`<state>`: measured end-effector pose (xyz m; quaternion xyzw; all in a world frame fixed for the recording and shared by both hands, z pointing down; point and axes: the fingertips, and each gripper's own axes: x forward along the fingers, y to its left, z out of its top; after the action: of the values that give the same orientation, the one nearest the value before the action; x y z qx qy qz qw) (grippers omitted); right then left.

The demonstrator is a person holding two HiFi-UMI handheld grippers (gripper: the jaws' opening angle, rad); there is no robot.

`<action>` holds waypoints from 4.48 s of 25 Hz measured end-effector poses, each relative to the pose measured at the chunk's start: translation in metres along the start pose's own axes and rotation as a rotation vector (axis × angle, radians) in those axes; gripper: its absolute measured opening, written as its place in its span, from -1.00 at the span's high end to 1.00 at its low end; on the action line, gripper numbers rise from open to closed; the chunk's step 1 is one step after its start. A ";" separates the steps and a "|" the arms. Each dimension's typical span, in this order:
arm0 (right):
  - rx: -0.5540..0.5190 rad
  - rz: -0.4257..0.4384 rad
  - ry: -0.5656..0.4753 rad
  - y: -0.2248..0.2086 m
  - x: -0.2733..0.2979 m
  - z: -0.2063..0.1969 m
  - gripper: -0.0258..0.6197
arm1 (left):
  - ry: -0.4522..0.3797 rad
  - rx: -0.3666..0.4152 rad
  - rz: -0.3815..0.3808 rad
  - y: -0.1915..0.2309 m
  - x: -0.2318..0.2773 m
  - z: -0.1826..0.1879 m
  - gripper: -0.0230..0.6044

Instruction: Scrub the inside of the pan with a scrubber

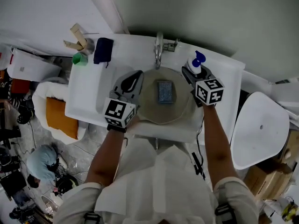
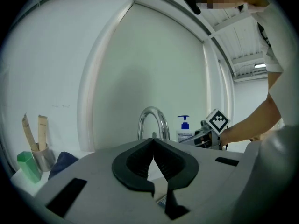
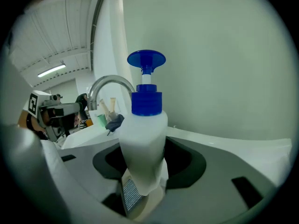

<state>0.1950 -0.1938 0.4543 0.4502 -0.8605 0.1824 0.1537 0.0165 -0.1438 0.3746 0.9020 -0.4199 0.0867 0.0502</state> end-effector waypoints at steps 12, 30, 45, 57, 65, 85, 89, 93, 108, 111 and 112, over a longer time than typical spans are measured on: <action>-0.053 -0.103 -0.058 -0.057 0.059 -0.002 0.30 | 0.049 -0.013 0.049 0.015 0.020 -0.021 0.87; -0.164 -0.158 -0.107 -0.071 0.083 -0.010 0.30 | 0.068 -0.013 0.052 0.016 0.026 -0.035 0.87; -0.173 -0.146 -0.095 -0.064 0.079 -0.007 0.11 | 0.058 -0.009 0.041 0.018 0.022 -0.030 0.87; -0.113 -0.206 -0.120 -0.057 0.018 -0.013 0.08 | 0.038 -0.009 0.011 0.019 0.008 -0.021 0.87; -0.074 -0.178 -0.098 -0.014 -0.036 -0.040 0.08 | 0.066 0.003 -0.034 0.009 -0.017 -0.030 0.87; -0.130 -0.015 0.475 0.112 0.036 -0.198 0.08 | 0.354 -0.022 -0.204 -0.027 -0.104 -0.124 0.68; -0.080 -0.022 0.544 0.106 0.057 -0.215 0.08 | 0.387 -0.052 -0.216 -0.031 -0.106 -0.143 0.64; -0.104 -0.047 0.610 0.094 0.070 -0.231 0.08 | 0.416 -0.079 -0.231 -0.034 -0.109 -0.158 0.56; -0.087 -0.020 0.763 0.092 0.088 -0.247 0.42 | 0.579 -0.107 -0.419 -0.062 -0.113 -0.199 0.00; -0.063 0.013 0.793 0.110 0.083 -0.255 0.68 | 0.638 -0.090 -0.476 -0.073 -0.119 -0.212 -0.05; -0.051 0.000 0.795 0.111 0.079 -0.258 0.77 | 0.652 -0.093 -0.491 -0.076 -0.120 -0.215 -0.05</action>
<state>0.0847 -0.0756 0.6971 0.3404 -0.7381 0.3209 0.4862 -0.0257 0.0302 0.5597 0.8974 -0.1576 0.3346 0.2406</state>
